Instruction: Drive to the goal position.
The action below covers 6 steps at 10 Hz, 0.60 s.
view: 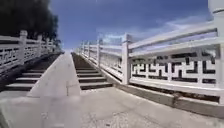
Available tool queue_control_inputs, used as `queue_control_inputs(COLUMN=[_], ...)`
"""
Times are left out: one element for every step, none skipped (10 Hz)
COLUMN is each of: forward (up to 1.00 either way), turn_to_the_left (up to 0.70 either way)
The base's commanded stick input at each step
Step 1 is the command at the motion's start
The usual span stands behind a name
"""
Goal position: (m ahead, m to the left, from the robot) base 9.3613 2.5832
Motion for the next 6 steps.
queue_control_inputs(forward=[0.45, 0.45, 0.45, 0.45, 0.45, 0.45], turn_to_the_left=[0.0, 0.0, 0.0, 0.0, 0.0, 0.0])
